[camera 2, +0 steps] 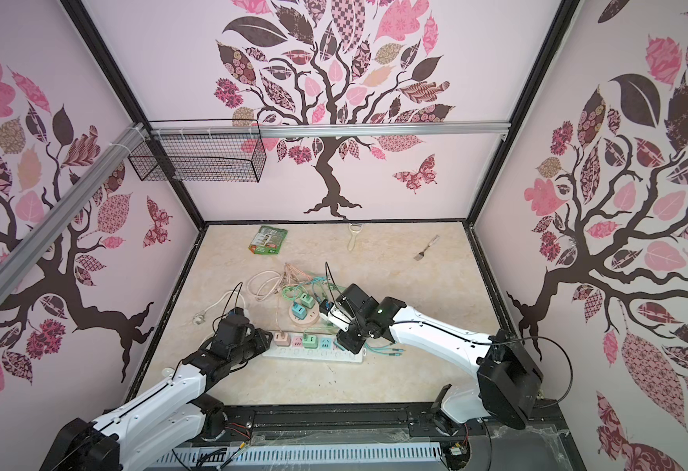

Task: Insert the plug
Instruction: 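Move the teal charger over the far-end socket while the left arm lowers, then press the teal charger's prongs down into the socket with the right gripper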

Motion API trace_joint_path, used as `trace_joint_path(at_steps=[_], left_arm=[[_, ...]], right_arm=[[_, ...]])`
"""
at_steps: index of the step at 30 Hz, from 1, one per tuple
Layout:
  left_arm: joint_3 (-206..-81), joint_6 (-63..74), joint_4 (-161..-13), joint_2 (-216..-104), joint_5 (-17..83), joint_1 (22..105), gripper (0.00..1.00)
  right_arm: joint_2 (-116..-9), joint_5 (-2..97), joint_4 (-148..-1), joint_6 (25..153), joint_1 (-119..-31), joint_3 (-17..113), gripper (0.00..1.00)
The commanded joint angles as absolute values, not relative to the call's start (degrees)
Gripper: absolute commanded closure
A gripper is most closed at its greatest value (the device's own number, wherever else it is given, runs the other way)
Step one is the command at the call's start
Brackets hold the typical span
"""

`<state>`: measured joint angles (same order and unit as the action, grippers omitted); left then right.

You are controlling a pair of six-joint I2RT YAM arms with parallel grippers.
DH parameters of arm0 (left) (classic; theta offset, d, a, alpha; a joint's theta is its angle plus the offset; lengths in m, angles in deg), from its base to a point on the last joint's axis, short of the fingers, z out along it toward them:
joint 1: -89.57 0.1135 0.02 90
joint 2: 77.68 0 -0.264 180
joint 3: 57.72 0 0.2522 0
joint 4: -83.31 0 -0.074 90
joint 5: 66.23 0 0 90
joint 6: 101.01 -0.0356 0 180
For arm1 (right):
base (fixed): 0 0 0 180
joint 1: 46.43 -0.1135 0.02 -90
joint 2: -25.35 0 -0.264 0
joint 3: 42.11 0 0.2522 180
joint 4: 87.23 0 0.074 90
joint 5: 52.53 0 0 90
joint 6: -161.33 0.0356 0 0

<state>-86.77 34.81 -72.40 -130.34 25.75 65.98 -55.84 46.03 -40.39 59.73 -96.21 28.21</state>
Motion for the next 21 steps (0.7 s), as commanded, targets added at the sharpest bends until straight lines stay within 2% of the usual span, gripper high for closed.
trace_joint_path(at_steps=[1, 21], left_arm=[[-85.9, 33.5, -74.3, -130.8, 27.7, 66.3, 0.71], [-87.2, 32.1, -75.3, -133.4, 28.7, 67.0, 0.72]], right_arm=[[-58.5, 43.6, -36.8, 55.6, -97.7, 31.5, 0.80], [-65.9, 36.6, -31.1, 49.3, -100.7, 36.9, 0.81]])
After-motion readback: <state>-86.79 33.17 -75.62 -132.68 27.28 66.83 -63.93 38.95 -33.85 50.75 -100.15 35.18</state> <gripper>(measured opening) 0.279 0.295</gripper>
